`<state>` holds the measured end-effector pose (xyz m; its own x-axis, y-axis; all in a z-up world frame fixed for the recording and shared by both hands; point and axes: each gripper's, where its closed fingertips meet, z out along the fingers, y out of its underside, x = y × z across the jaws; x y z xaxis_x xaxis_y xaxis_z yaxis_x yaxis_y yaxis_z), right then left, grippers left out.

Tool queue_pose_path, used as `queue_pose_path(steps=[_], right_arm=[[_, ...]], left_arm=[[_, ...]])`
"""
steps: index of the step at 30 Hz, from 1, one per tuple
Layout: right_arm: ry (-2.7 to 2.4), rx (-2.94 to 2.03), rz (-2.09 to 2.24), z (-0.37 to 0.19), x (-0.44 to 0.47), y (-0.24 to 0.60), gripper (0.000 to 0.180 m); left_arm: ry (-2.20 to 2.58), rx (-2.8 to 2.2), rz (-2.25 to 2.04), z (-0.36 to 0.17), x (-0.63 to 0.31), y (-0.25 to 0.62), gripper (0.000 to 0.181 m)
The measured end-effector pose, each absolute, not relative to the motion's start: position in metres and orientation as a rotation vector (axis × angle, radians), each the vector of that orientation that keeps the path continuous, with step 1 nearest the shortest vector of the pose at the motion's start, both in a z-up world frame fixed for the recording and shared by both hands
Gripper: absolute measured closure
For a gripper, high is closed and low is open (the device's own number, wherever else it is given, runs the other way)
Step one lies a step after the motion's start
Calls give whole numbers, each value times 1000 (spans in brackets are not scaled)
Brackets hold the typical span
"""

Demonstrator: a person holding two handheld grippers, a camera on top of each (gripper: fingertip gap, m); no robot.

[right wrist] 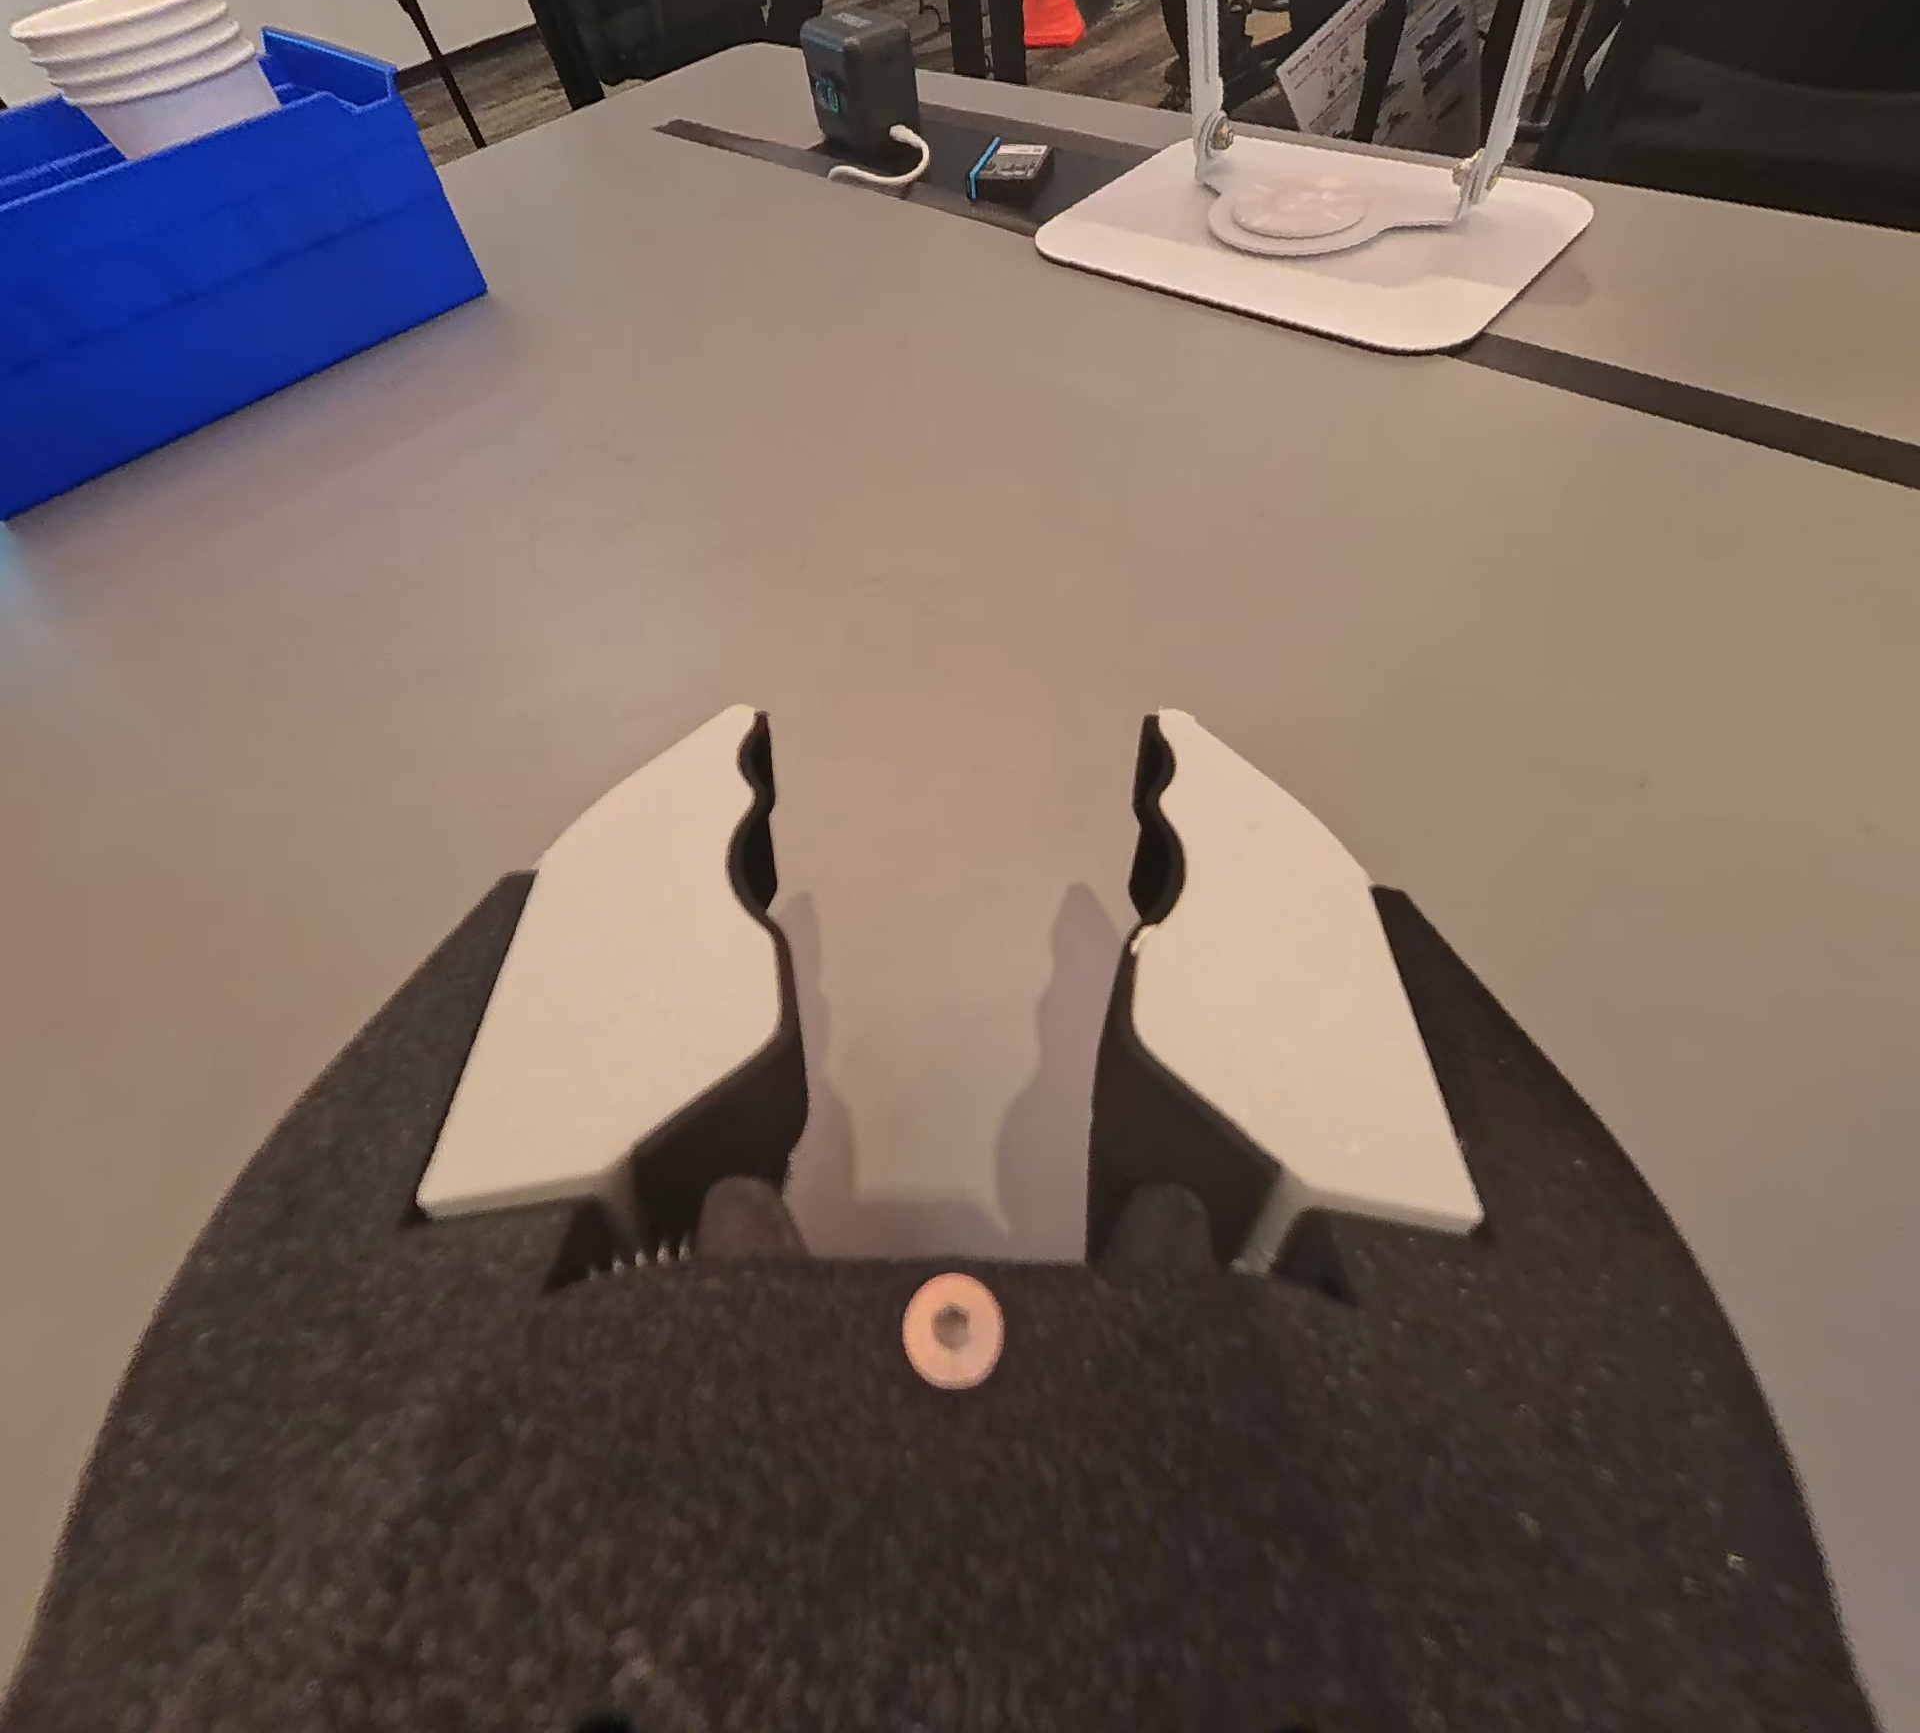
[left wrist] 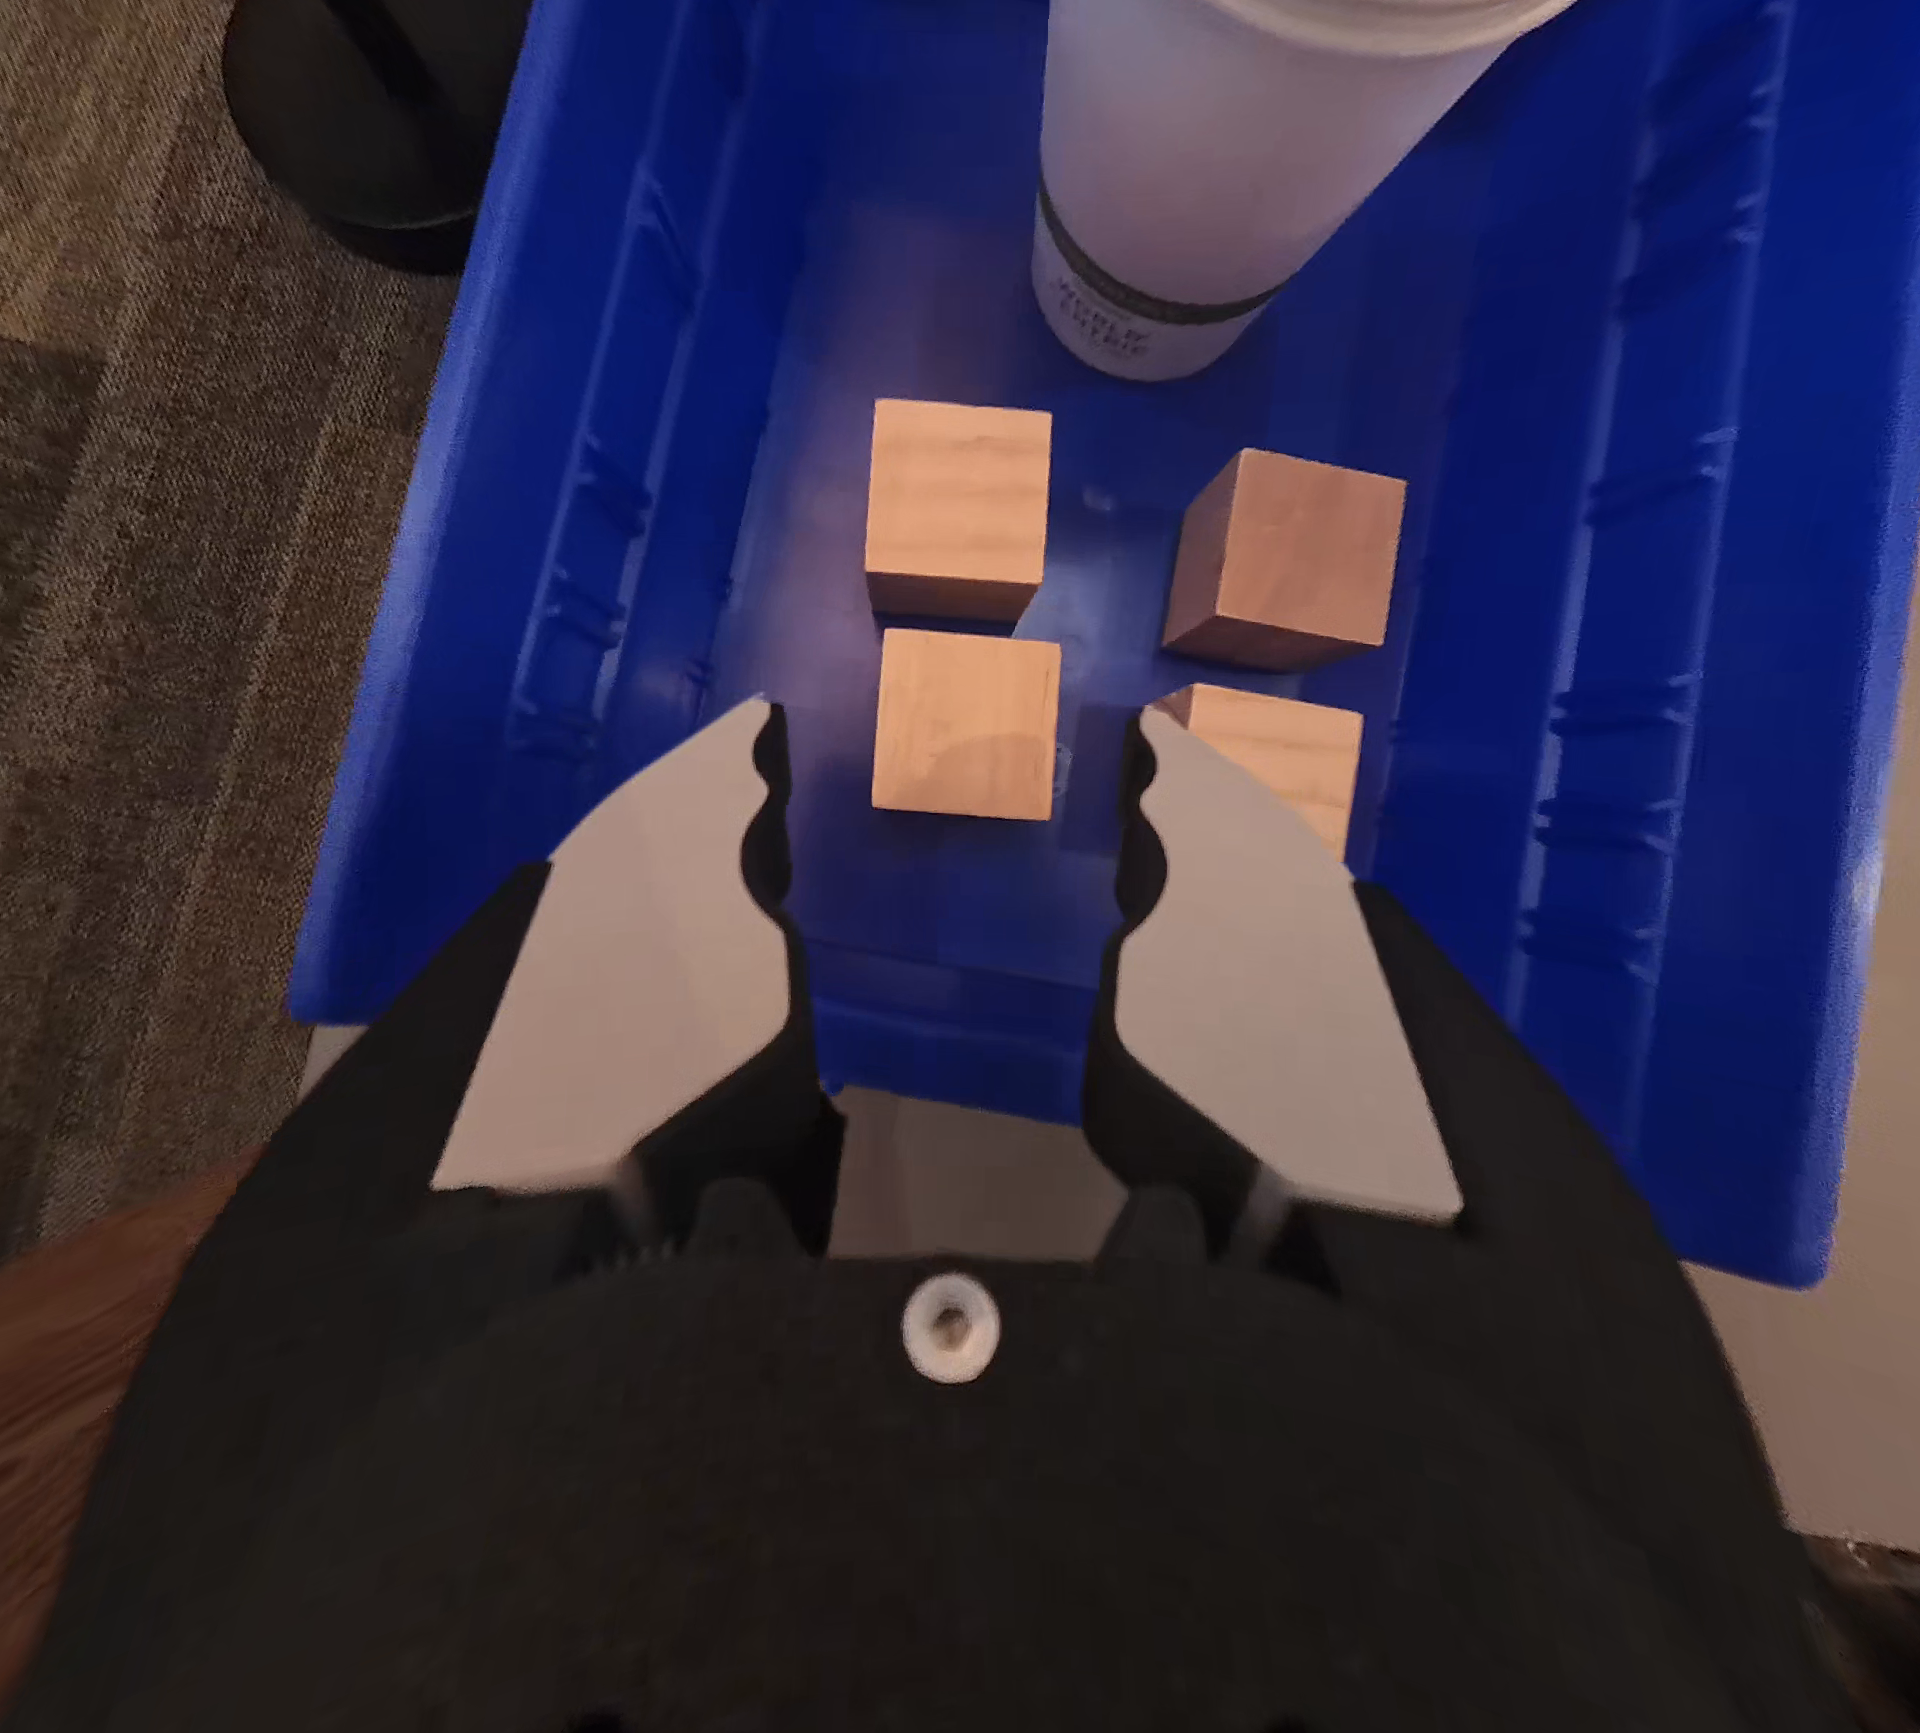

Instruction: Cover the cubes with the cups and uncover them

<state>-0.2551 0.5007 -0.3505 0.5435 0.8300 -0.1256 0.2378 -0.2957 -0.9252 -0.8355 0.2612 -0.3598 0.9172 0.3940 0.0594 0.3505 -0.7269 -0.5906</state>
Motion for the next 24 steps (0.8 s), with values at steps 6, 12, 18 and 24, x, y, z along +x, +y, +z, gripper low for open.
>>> queue_pose_path(steps=[6,12,18,24], right_arm=[[-886,-1818,768,-351,-255,500,113],[-887,-1820,772,-351,-255,500,113],[-880,-1819,770,-349,-254,500,113],[-861,-1816,784,-347,-252,501,114]], left_arm=[[-545,-2533,91,-381,-832,265,120],[-532,-2624,137,-398,-832,268,123],[-473,-2729,155,-410,-834,268,136],[-413,-2749,165,-403,-840,263,136]])
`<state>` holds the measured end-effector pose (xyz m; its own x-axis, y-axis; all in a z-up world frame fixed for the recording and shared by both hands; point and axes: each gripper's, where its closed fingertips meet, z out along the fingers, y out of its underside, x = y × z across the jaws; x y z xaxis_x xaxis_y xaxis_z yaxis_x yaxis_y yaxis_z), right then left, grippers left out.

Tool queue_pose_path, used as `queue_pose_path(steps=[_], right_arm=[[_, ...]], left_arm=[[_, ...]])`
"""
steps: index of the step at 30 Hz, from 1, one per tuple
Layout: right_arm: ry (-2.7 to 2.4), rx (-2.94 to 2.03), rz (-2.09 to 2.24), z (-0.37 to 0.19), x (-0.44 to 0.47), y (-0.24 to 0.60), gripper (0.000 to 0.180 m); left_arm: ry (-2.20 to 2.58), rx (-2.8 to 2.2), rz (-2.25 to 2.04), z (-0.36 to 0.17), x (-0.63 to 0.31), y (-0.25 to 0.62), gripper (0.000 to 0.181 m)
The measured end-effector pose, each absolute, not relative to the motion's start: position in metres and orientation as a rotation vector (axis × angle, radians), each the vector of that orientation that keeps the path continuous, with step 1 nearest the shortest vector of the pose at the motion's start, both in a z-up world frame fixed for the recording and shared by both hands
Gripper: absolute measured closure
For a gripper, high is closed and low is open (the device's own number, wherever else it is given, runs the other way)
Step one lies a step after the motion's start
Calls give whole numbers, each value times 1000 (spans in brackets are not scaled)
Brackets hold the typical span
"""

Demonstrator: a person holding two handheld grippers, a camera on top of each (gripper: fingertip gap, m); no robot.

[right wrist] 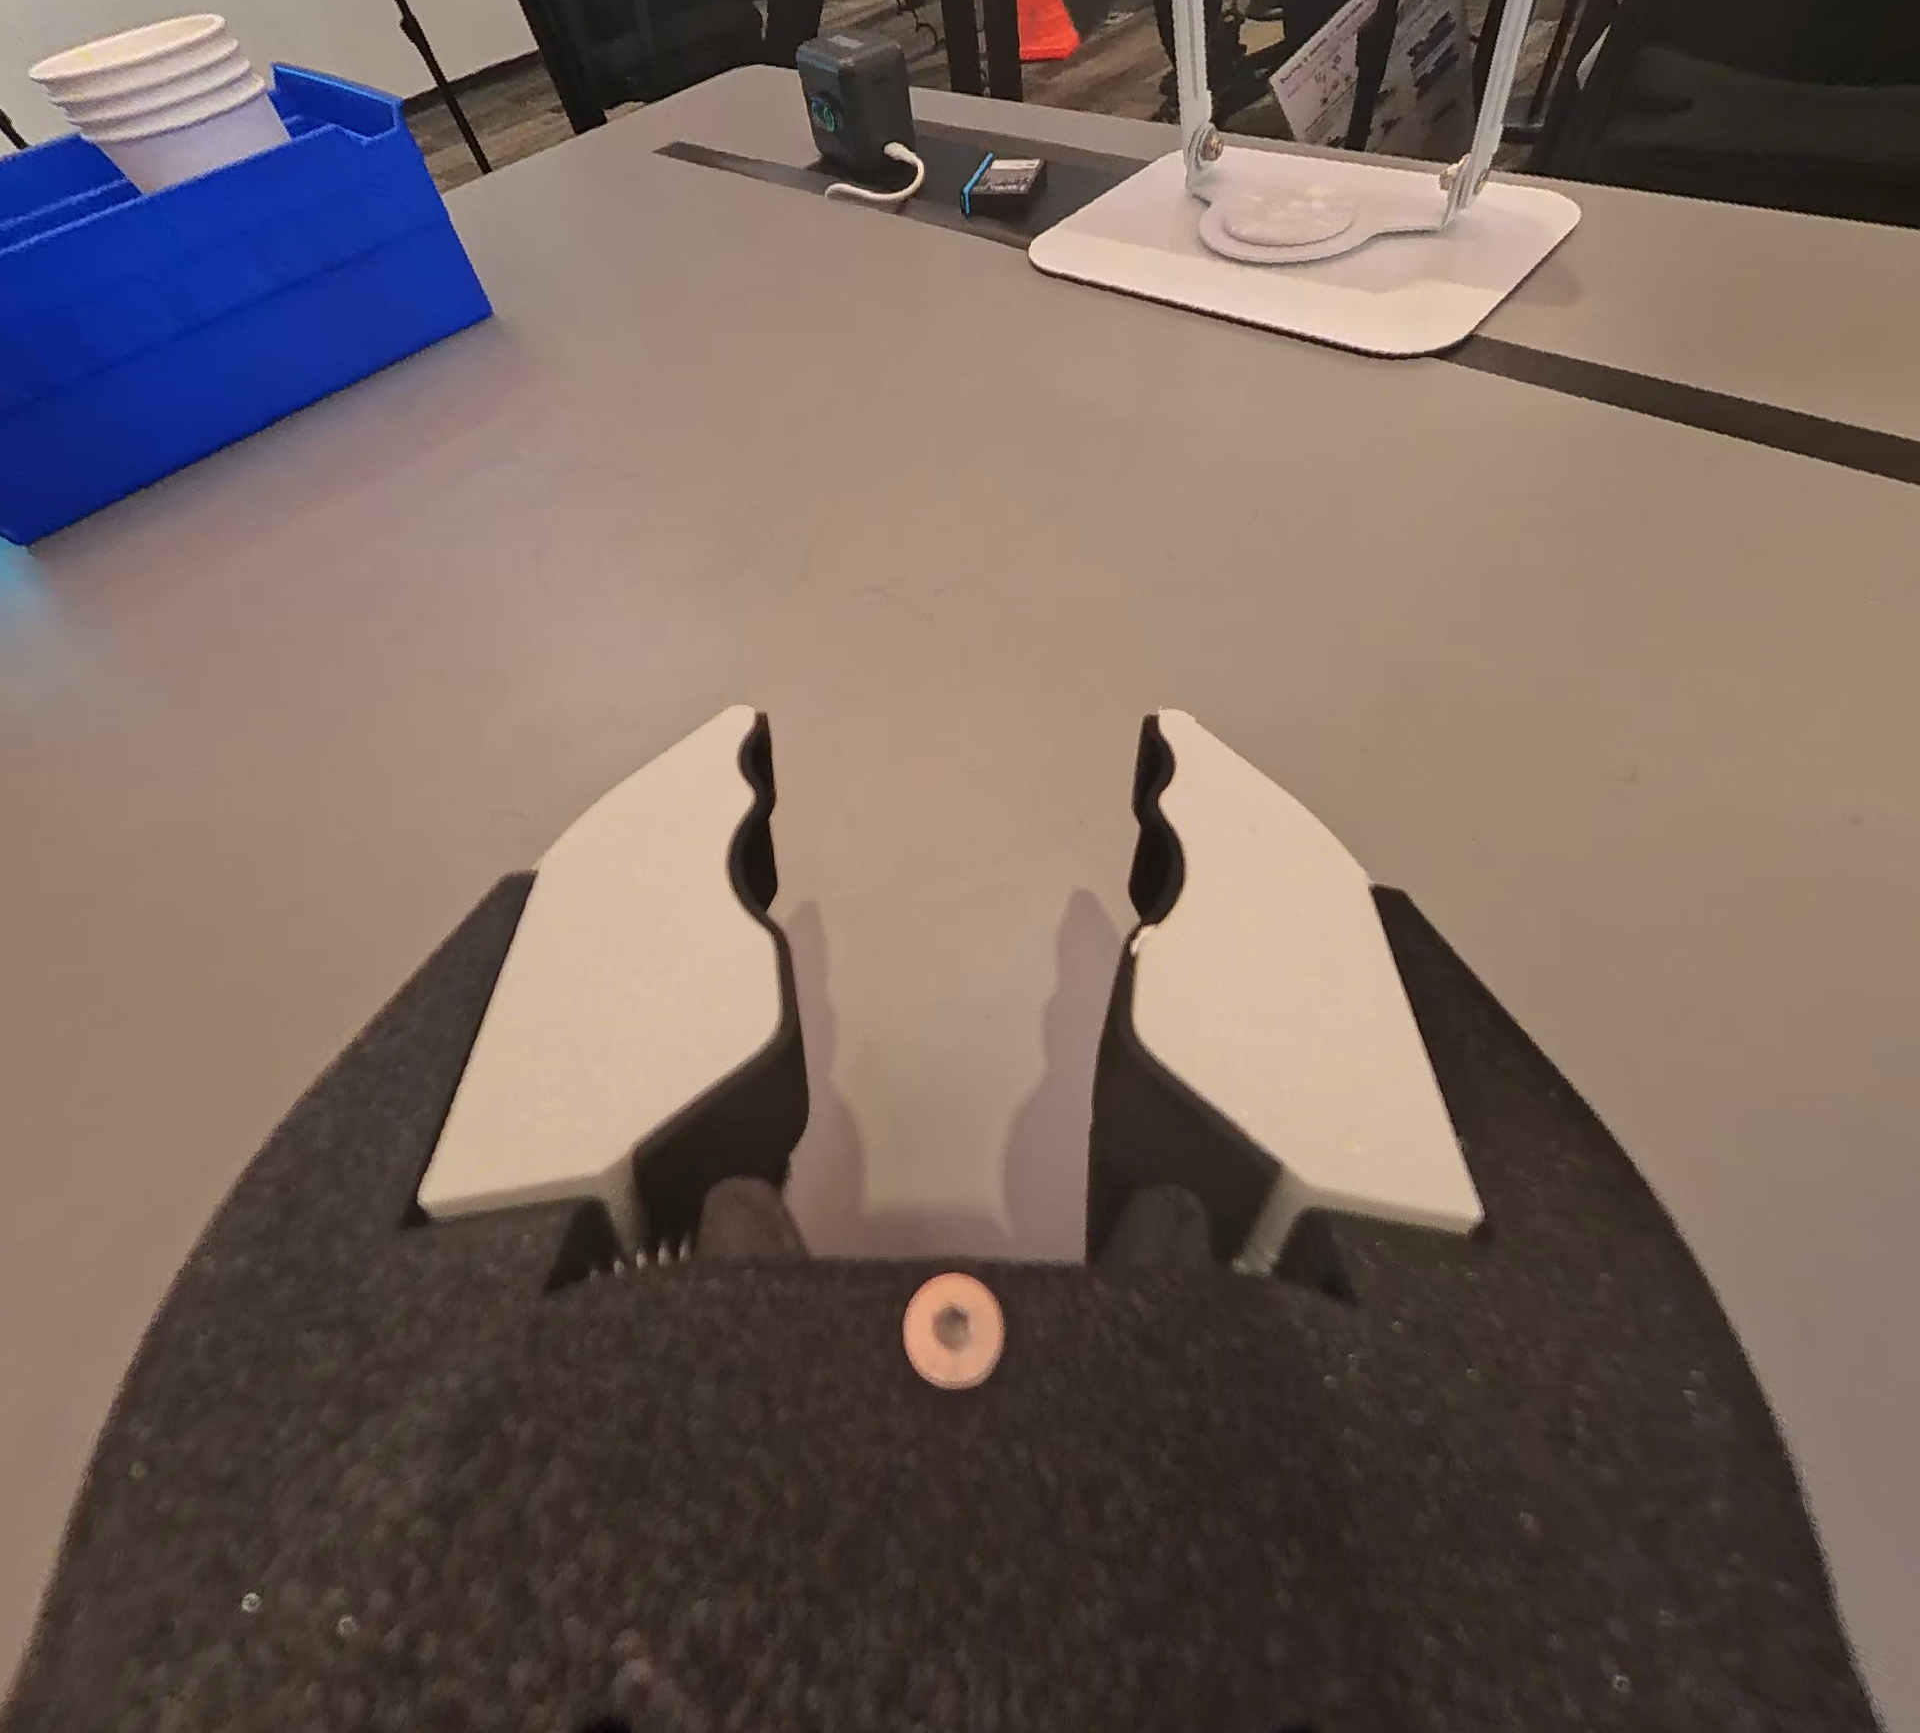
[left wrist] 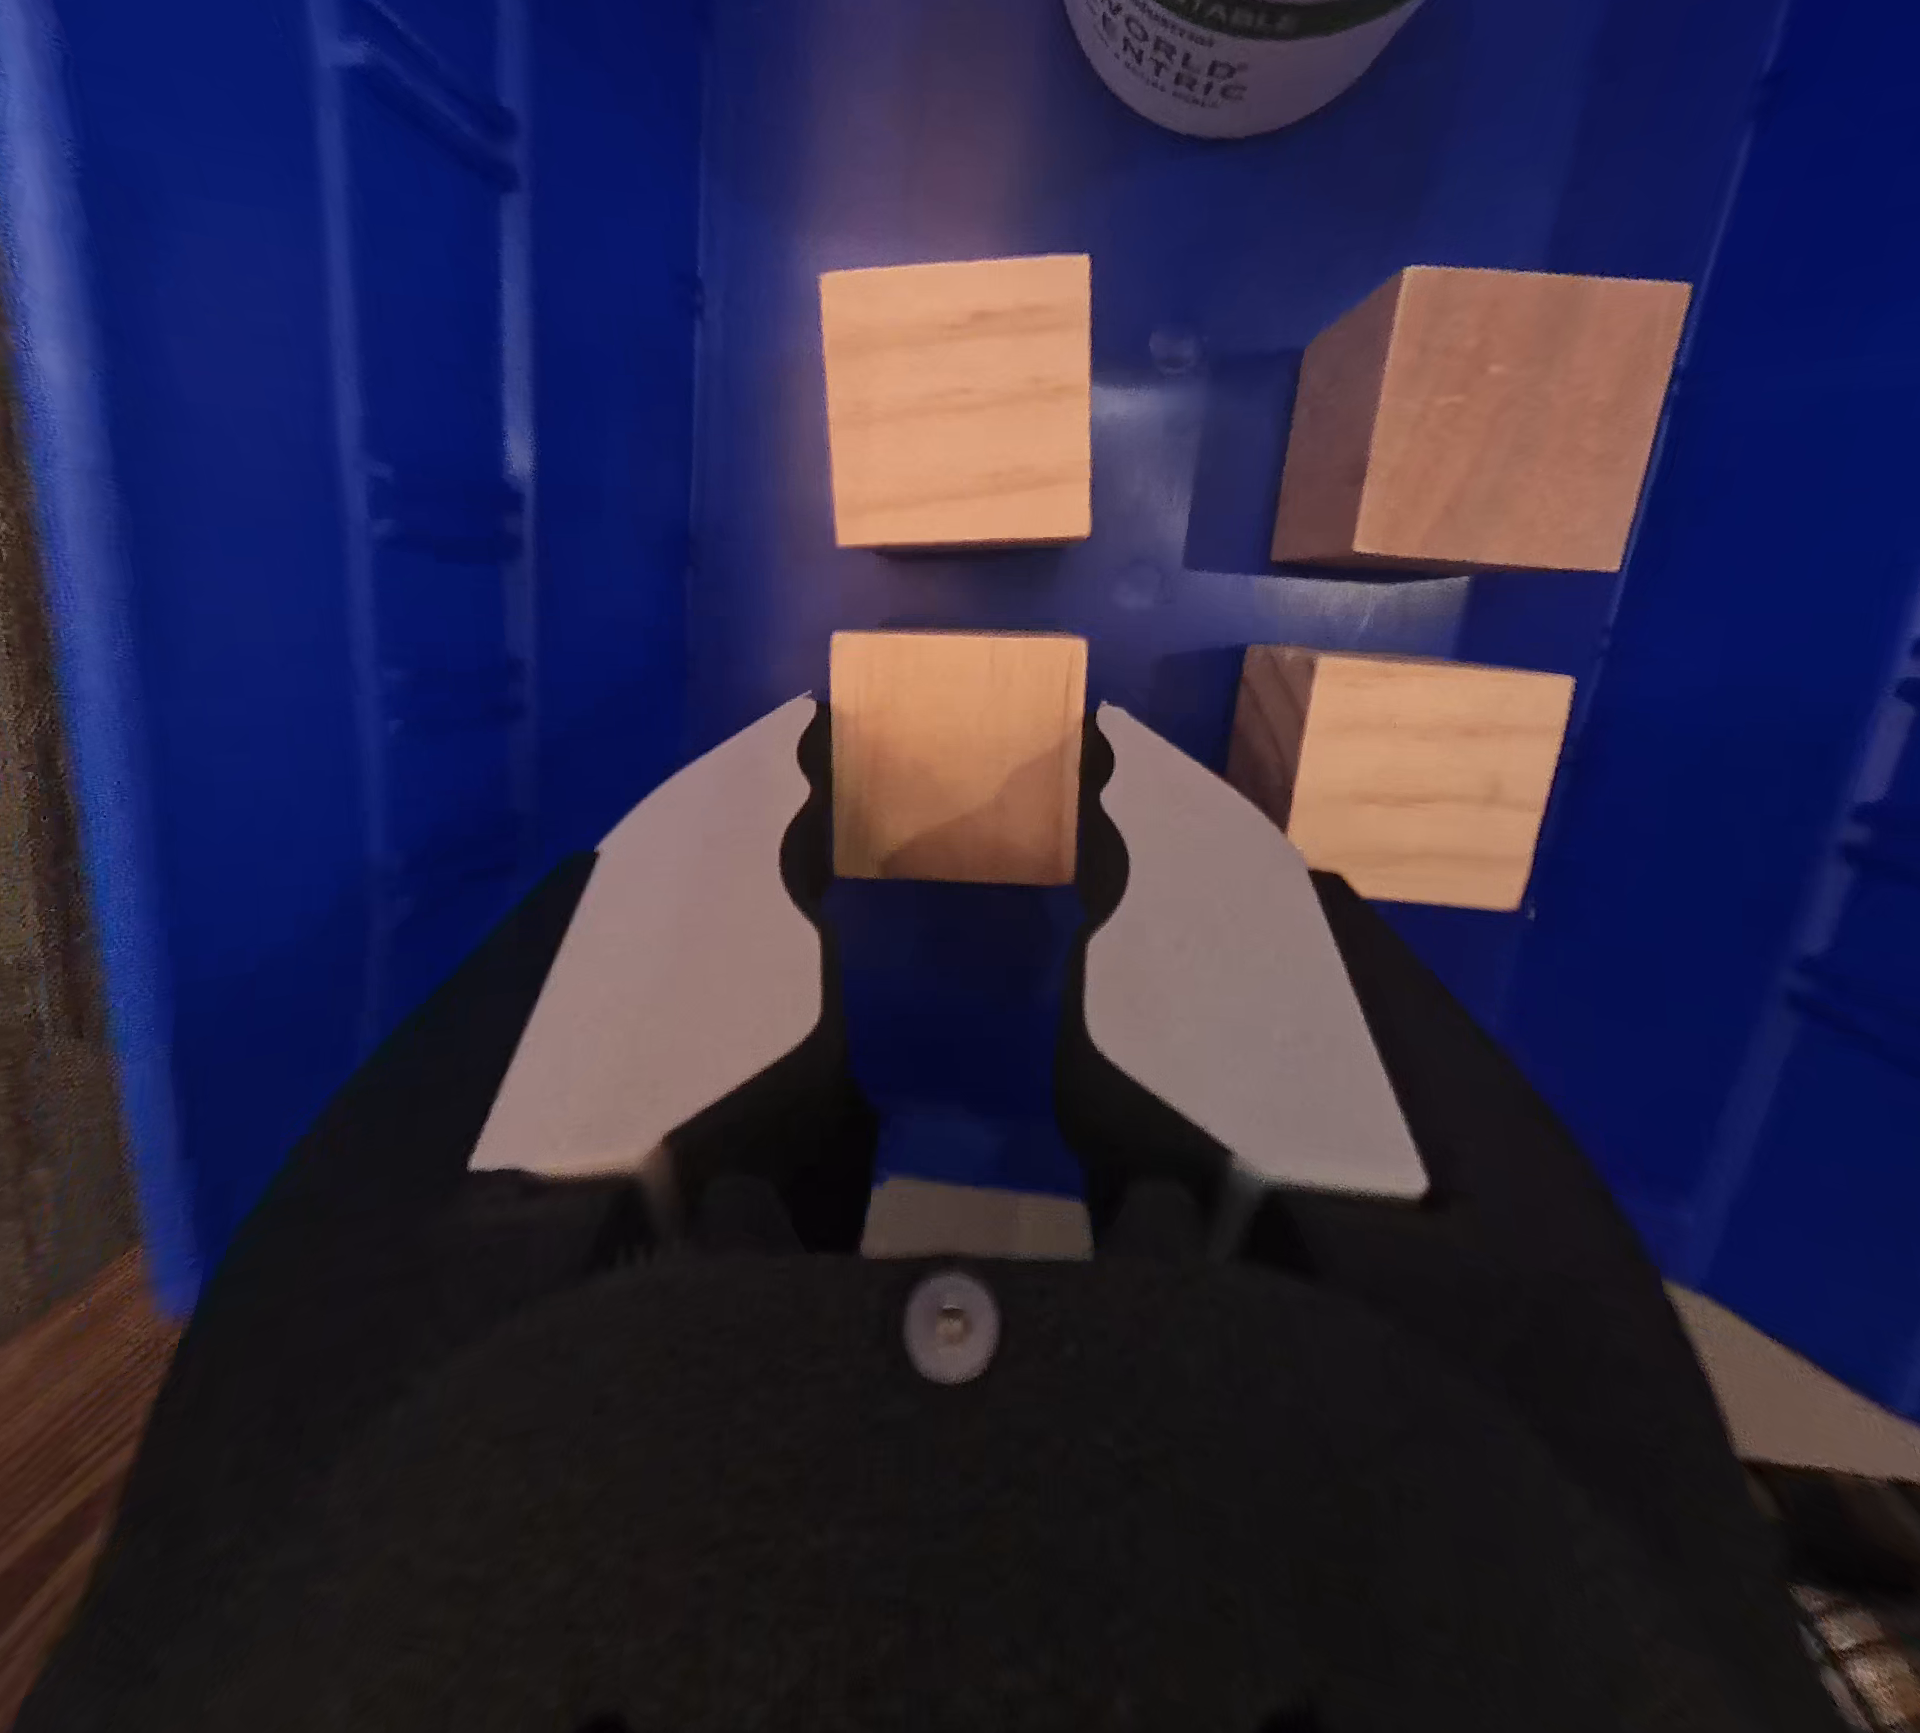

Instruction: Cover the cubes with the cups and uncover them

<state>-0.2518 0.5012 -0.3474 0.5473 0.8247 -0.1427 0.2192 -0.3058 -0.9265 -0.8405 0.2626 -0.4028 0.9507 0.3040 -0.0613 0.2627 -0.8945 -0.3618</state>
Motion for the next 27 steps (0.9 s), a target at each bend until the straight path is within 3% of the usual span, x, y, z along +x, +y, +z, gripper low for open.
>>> queue_pose_path(steps=[6,12,18,27], right_arm=[[-877,-1824,780,-351,-254,501,114],[-885,-1827,764,-353,-254,501,114],[-899,-1823,763,-355,-256,501,114],[-941,-1827,724,-360,-258,501,114]], left_arm=[[-144,-2583,167,-320,-827,279,136],[577,-2424,12,-252,-702,326,137],[1228,-2314,-40,-278,-603,361,137],[1657,-2229,-113,-343,-578,394,137]])
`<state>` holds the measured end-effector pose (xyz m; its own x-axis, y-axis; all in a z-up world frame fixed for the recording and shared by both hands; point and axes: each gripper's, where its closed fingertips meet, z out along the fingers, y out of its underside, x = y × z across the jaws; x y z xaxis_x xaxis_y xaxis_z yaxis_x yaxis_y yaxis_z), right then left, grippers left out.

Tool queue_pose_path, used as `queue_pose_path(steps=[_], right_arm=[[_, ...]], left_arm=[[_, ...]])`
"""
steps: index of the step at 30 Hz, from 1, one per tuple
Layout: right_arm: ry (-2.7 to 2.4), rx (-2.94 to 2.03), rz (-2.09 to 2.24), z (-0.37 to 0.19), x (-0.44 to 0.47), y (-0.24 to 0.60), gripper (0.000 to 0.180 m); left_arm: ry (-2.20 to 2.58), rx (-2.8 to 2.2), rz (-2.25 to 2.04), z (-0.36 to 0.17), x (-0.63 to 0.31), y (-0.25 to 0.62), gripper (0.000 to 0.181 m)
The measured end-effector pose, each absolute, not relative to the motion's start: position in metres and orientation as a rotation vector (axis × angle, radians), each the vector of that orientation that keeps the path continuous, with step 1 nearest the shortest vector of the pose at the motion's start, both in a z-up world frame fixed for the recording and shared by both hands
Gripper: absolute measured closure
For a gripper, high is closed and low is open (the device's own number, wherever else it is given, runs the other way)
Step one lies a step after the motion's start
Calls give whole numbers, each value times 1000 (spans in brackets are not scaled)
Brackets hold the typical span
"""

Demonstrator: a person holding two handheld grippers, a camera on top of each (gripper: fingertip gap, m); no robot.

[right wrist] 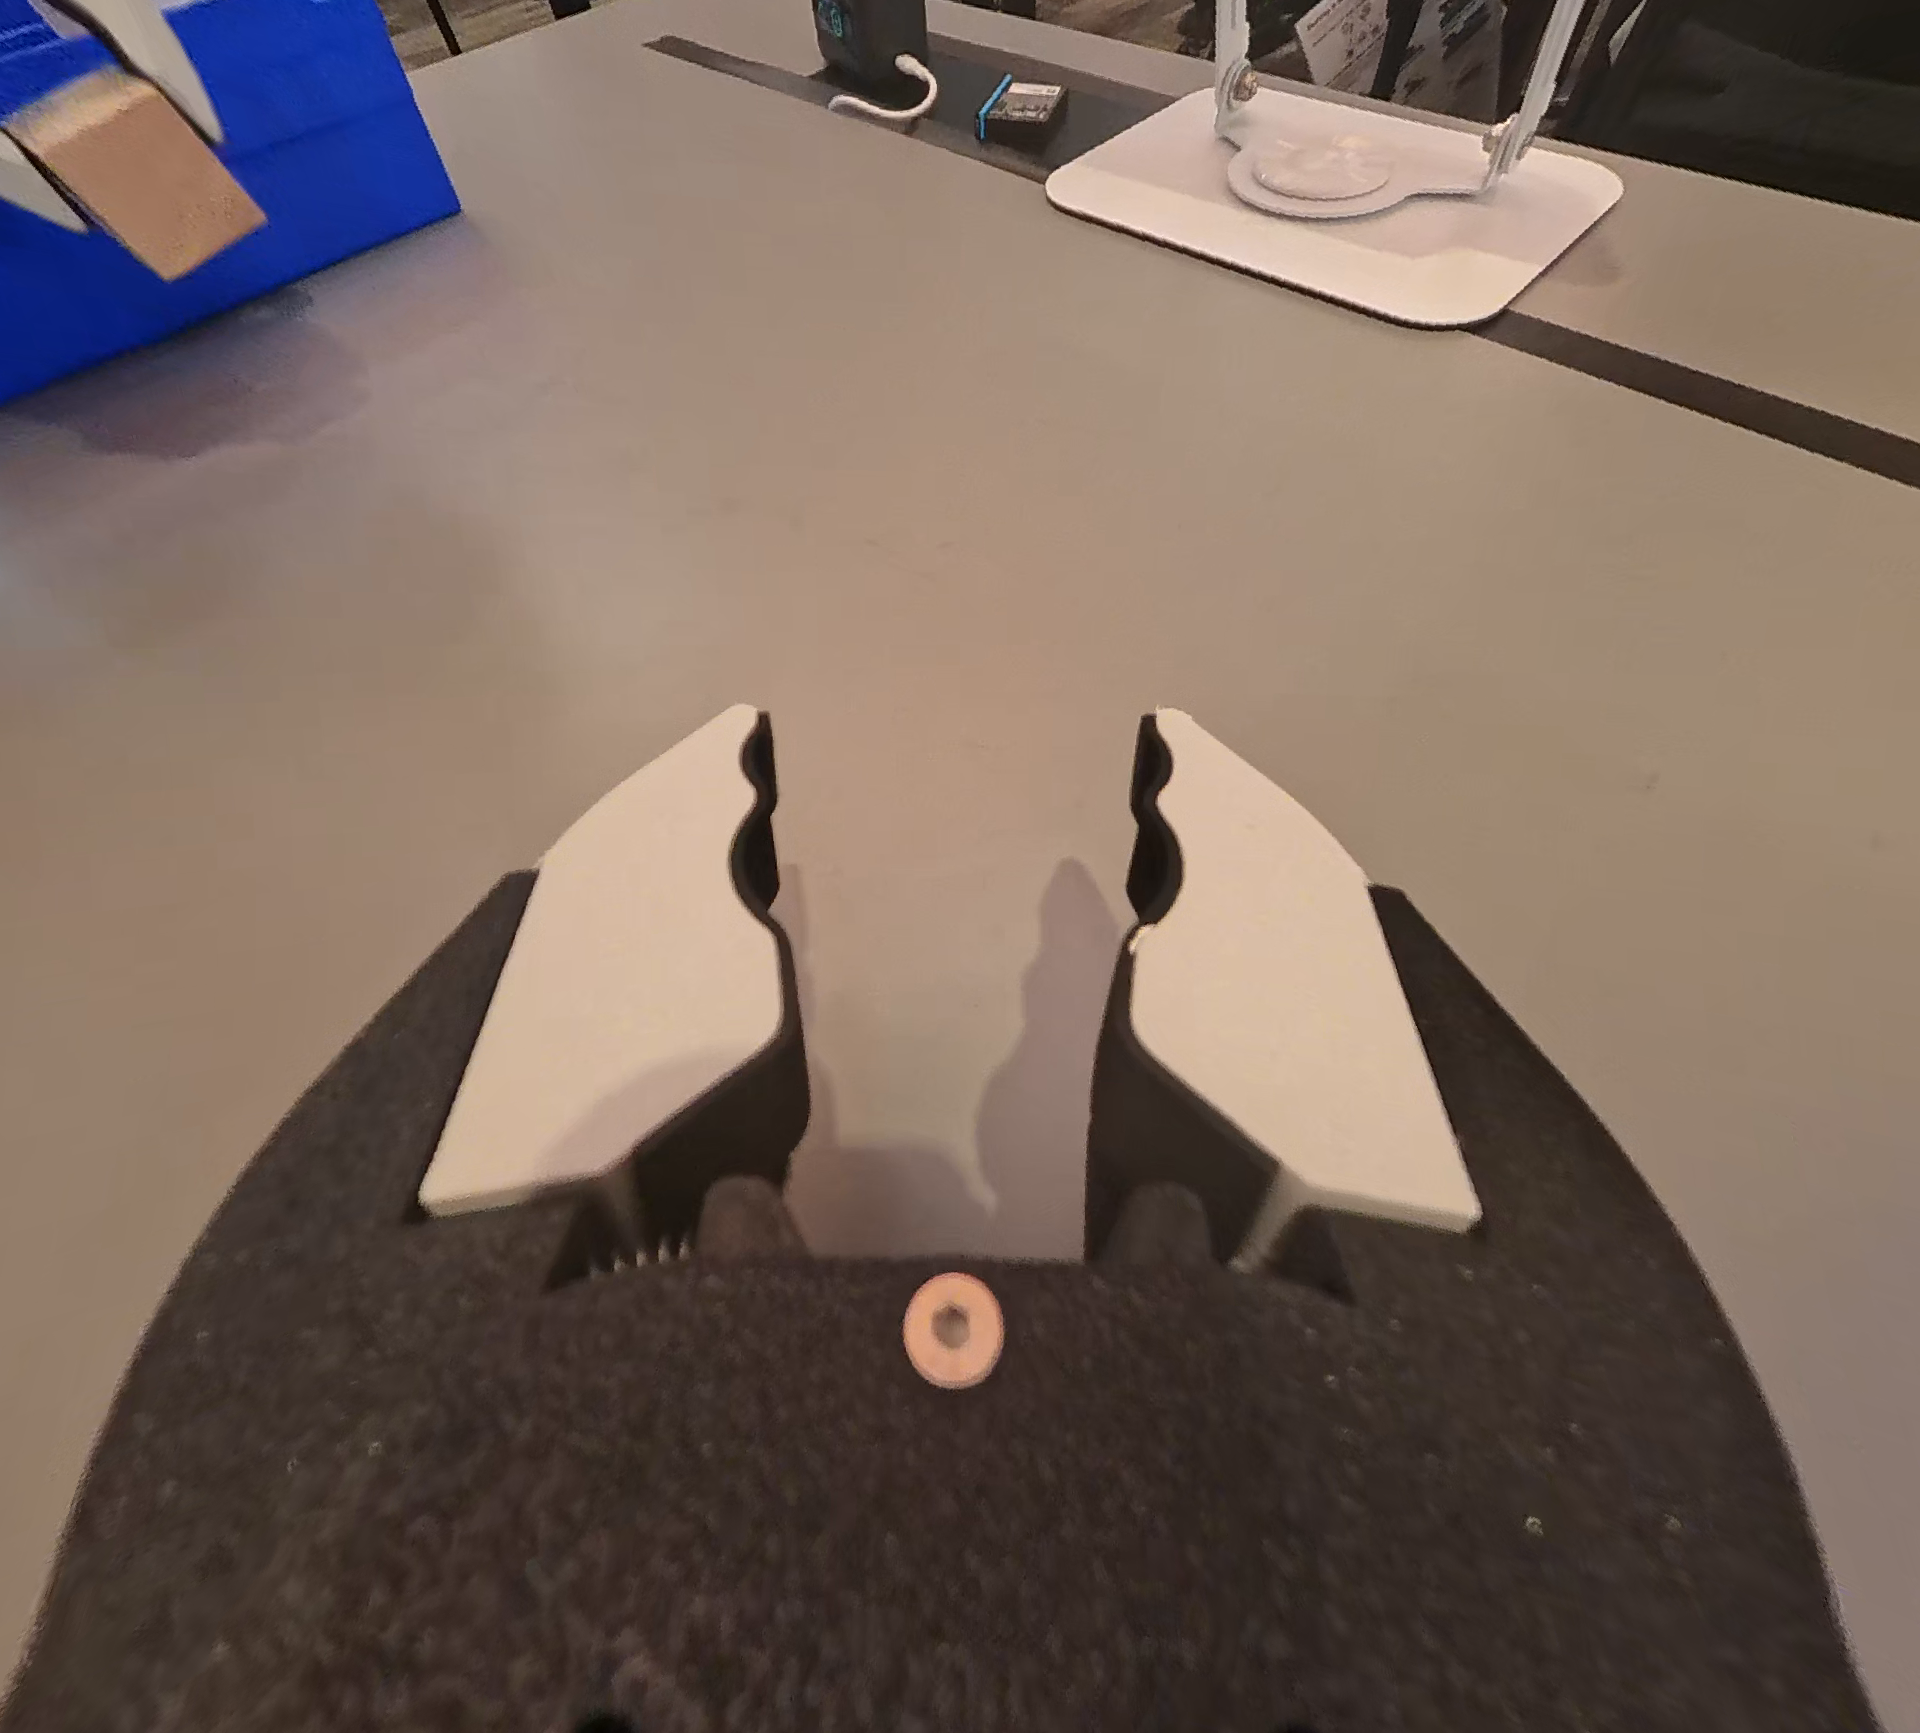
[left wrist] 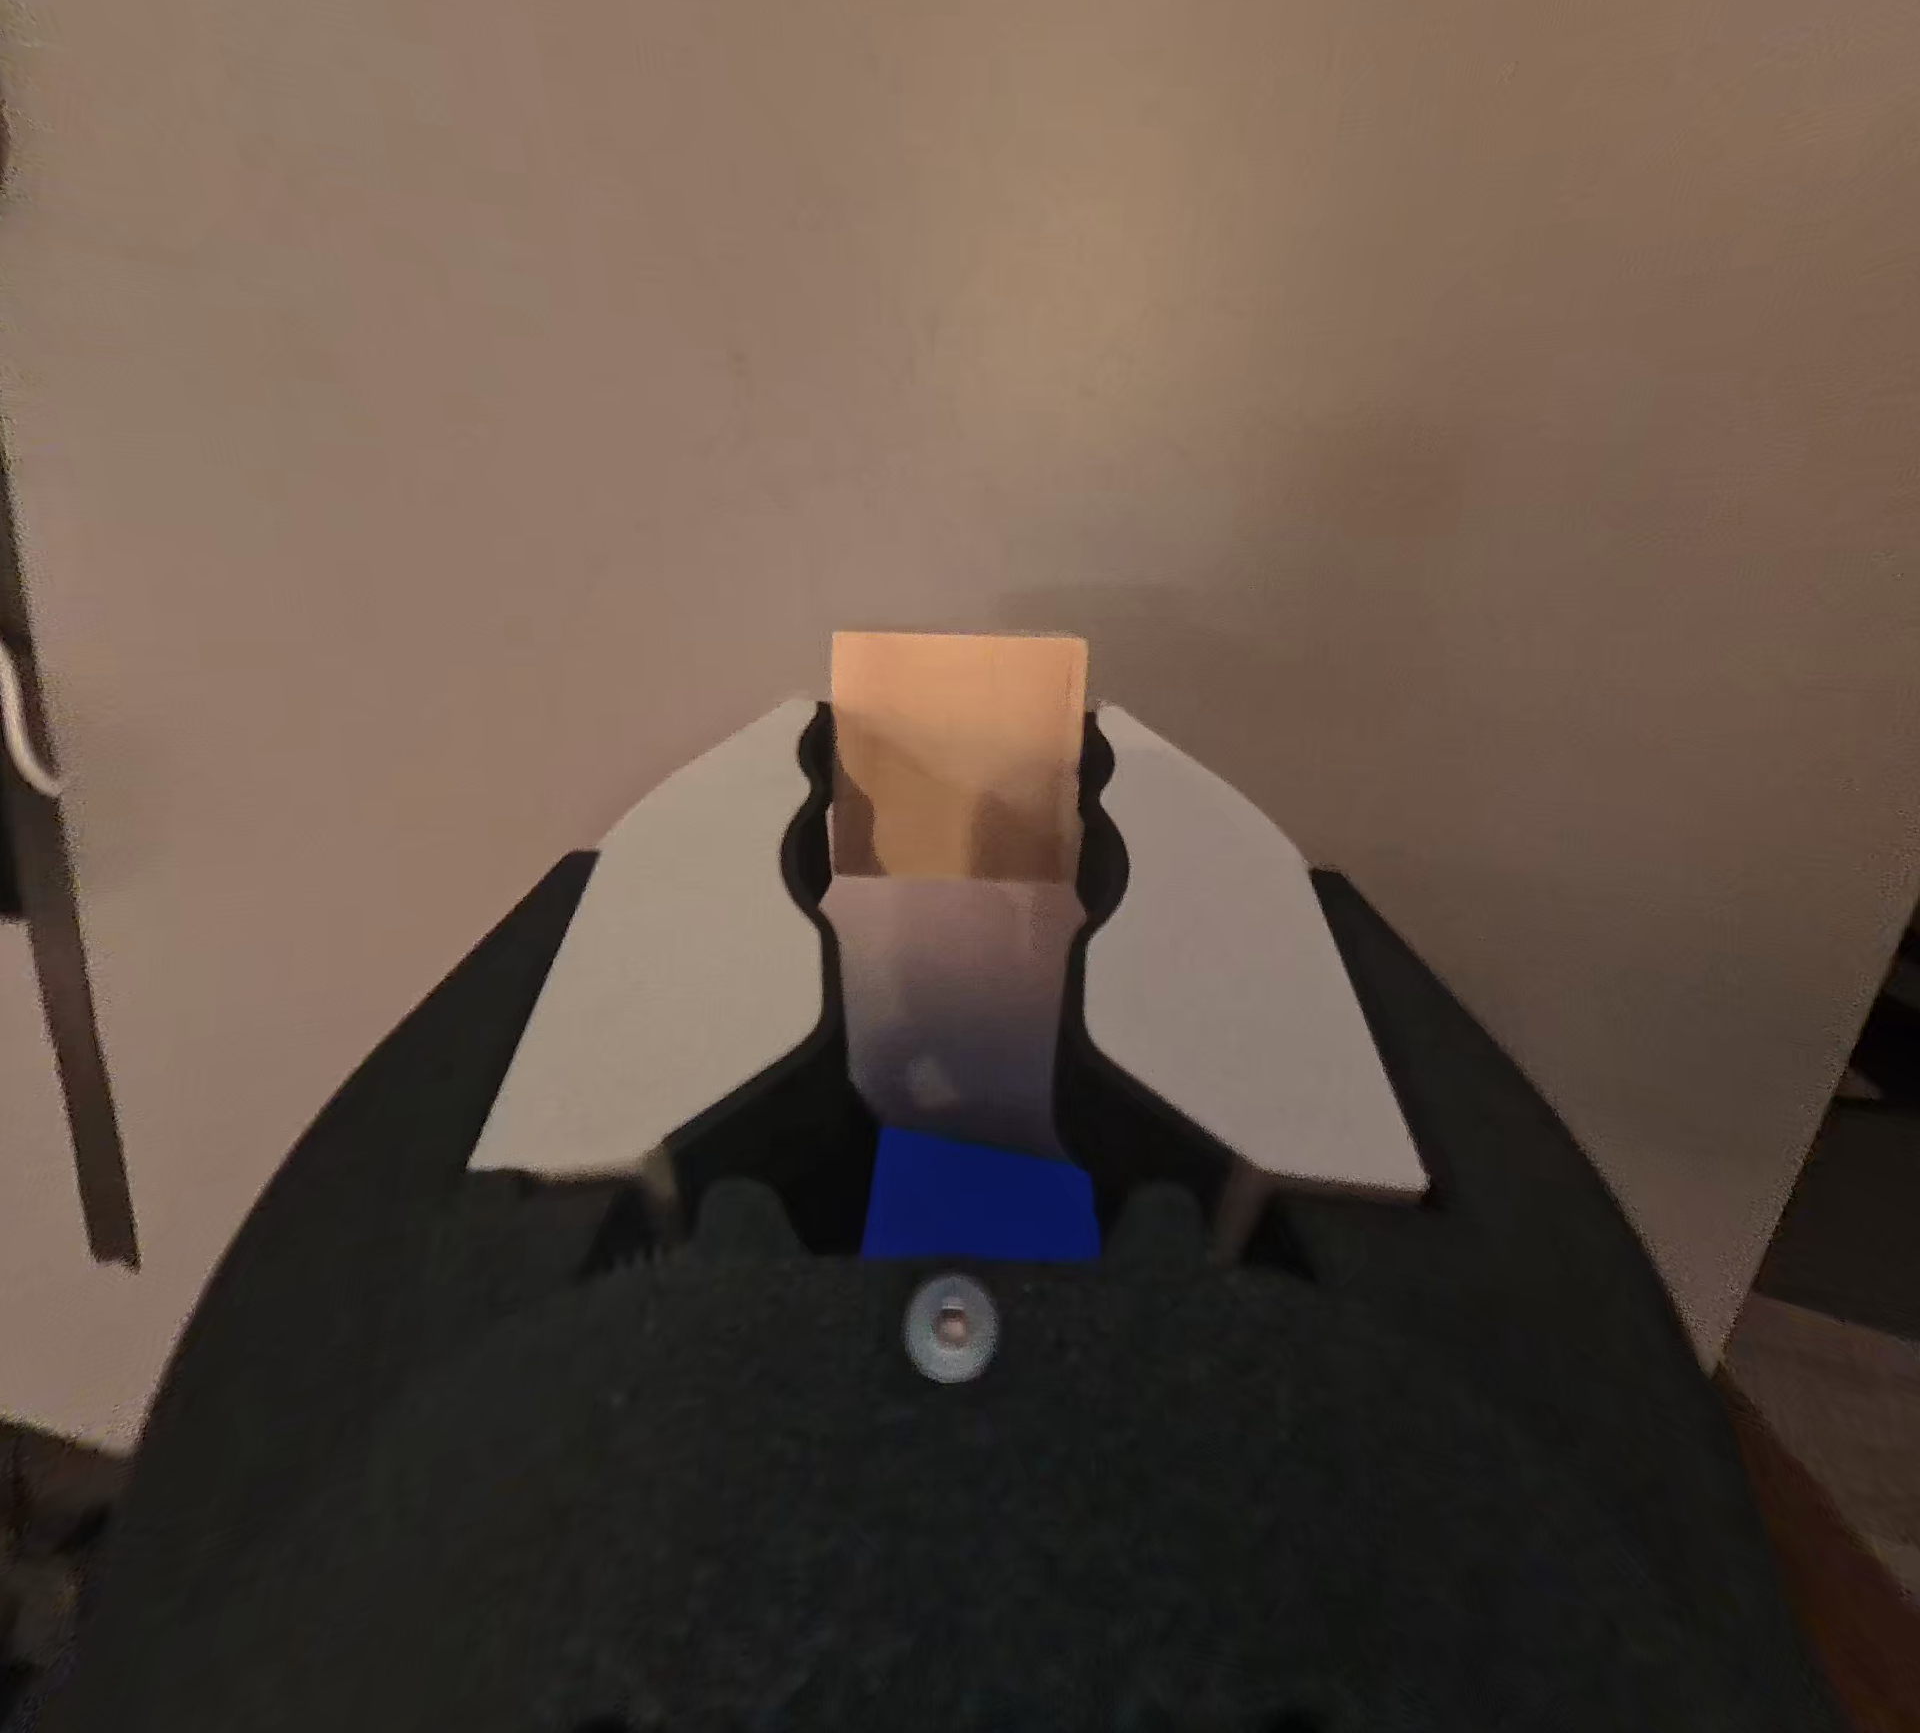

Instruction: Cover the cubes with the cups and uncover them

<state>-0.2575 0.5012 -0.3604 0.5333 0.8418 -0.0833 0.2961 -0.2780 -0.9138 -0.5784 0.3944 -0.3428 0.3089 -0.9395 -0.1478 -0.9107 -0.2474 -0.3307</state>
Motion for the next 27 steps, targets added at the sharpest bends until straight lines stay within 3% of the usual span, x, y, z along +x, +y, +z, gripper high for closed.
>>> queue_pose_path(steps=[9,27], right_arm=[[-928,-1835,745,-361,-256,502,115],[-937,-1859,735,-367,-256,504,115]], left_arm=[[1806,-2194,-222,-386,-564,400,137],[1825,-2172,-277,-400,-562,404,137]])
